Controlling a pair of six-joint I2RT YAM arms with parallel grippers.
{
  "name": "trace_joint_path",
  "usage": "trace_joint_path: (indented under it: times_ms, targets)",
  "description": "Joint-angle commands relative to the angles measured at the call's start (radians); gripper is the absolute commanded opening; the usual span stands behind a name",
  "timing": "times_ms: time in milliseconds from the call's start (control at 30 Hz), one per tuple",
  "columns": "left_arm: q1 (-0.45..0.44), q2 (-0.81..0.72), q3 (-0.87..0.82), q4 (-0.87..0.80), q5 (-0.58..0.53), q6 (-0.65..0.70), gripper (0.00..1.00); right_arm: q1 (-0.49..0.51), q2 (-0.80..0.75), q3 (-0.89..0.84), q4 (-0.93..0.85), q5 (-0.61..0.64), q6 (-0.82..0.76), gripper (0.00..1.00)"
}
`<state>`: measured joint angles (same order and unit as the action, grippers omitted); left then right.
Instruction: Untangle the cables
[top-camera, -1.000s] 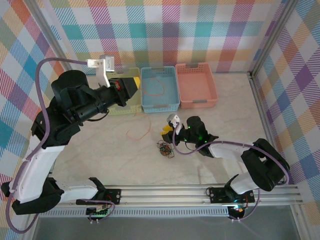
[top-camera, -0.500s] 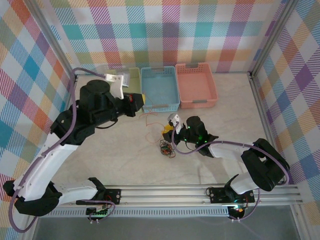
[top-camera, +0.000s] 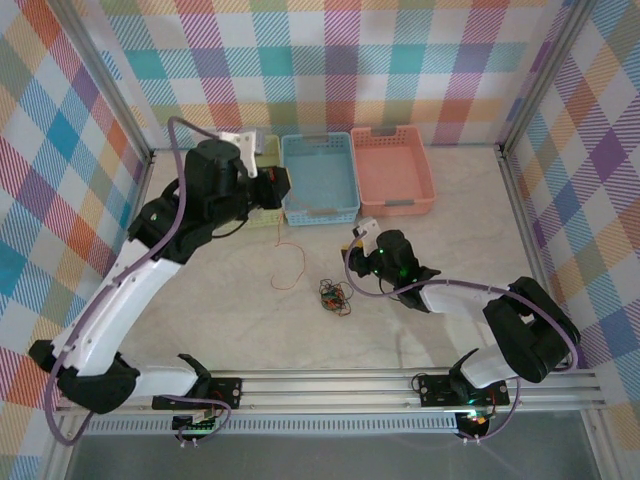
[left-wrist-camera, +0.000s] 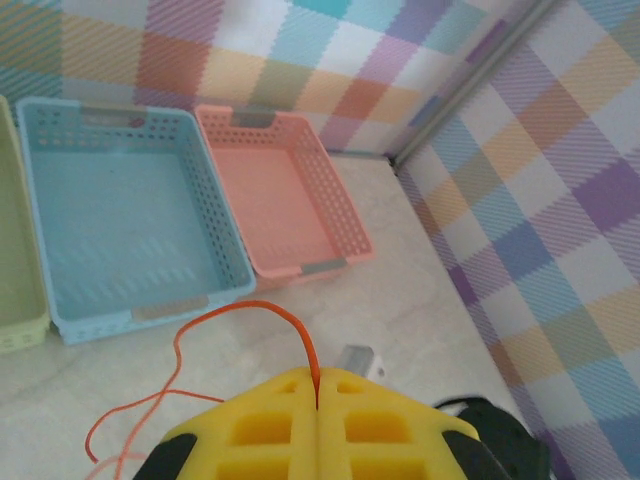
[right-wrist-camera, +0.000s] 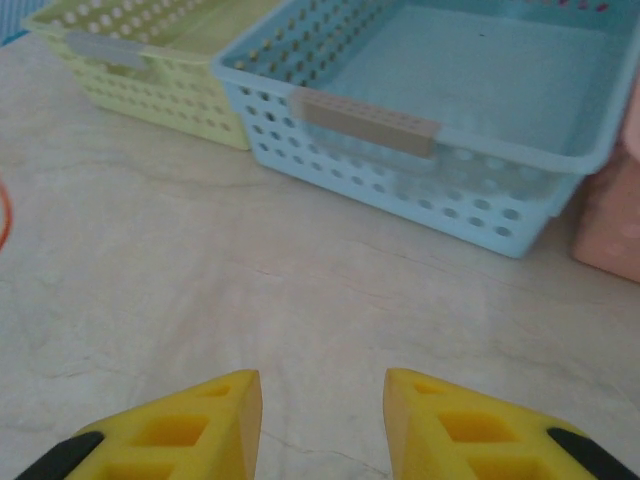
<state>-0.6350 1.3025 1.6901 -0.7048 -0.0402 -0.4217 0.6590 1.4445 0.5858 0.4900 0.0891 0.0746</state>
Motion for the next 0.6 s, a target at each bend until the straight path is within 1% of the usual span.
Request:
trace_joint_path:
  times_ms: [0, 100, 200, 300, 333, 400, 500, 567]
  targets:
    - [0.048, 0.048, 0.103, 0.013, -0.047, 0.028, 0.00, -0.004, -0.024, 0.015, -0.013, 0.038, 0.034, 0.38]
    - [0.101, 0.131, 0.221, 0.011, -0.006, 0.021, 0.00, -0.006, -0.022, 0.015, -0.014, 0.036, 0.036, 0.39]
    - [0.135, 0.214, 0.338, 0.023, 0.000, 0.030, 0.00, -0.007, -0.022, 0.018, -0.015, 0.028, 0.037, 0.38]
    - [0.159, 0.292, 0.425, 0.083, 0.008, 0.046, 0.00, -0.008, -0.028, 0.011, -0.010, 0.029, 0.040, 0.39]
    - [0.167, 0.328, 0.465, 0.088, 0.016, 0.049, 0.00, -0.010, -0.030, 0.006, -0.002, 0.029, 0.042, 0.39]
    - [0.188, 0.427, 0.590, 0.077, 0.070, 0.059, 0.00, -0.012, -0.035, 0.001, 0.004, 0.026, 0.044, 0.39]
    - [0.203, 0.577, 0.766, 0.047, 0.101, 0.067, 0.00, -0.014, -0.030, 0.006, 0.002, 0.017, 0.045, 0.39]
    - [0.210, 0.657, 0.818, 0.064, 0.140, 0.066, 0.00, -0.015, -0.029, 0.007, -0.003, 0.013, 0.044, 0.39]
